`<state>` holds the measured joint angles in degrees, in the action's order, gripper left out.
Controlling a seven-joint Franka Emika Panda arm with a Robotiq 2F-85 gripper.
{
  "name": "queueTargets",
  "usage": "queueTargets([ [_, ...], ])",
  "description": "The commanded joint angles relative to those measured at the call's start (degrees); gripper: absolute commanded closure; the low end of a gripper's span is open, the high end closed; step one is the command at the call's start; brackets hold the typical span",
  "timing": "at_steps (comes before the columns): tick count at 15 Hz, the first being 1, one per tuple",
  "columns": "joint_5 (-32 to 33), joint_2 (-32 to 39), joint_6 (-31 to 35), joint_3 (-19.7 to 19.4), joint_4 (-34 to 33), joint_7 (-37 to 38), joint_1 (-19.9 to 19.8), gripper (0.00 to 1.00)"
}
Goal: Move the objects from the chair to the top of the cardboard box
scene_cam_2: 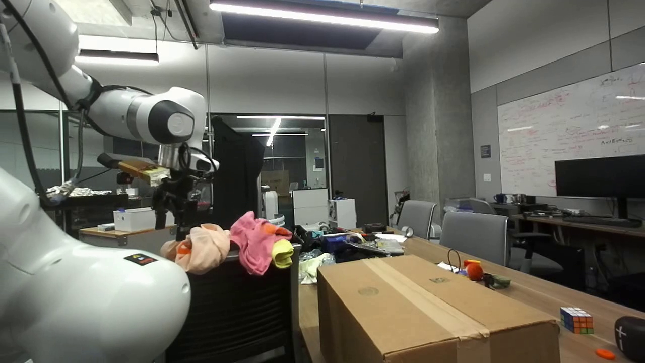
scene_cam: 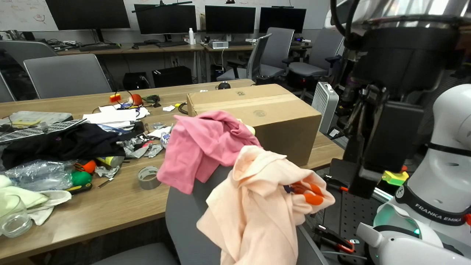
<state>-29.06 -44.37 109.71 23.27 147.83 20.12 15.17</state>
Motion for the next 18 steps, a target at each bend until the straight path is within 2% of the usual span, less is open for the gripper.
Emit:
queueTargets([
  [1,0.03,3.82,4.55,4.09,-1.76,2.57,1.92,0.0],
  [8,4.8,9.69,10.43,10.46,-4.73,5.66,3.47,0.0],
  [11,11.03,10.64,13.59,12.79,-5.42,7.21,2.01,0.0],
  [18,25.01,12.69,16.38,15.3,-4.89,11.37,-0.39,0.0],
])
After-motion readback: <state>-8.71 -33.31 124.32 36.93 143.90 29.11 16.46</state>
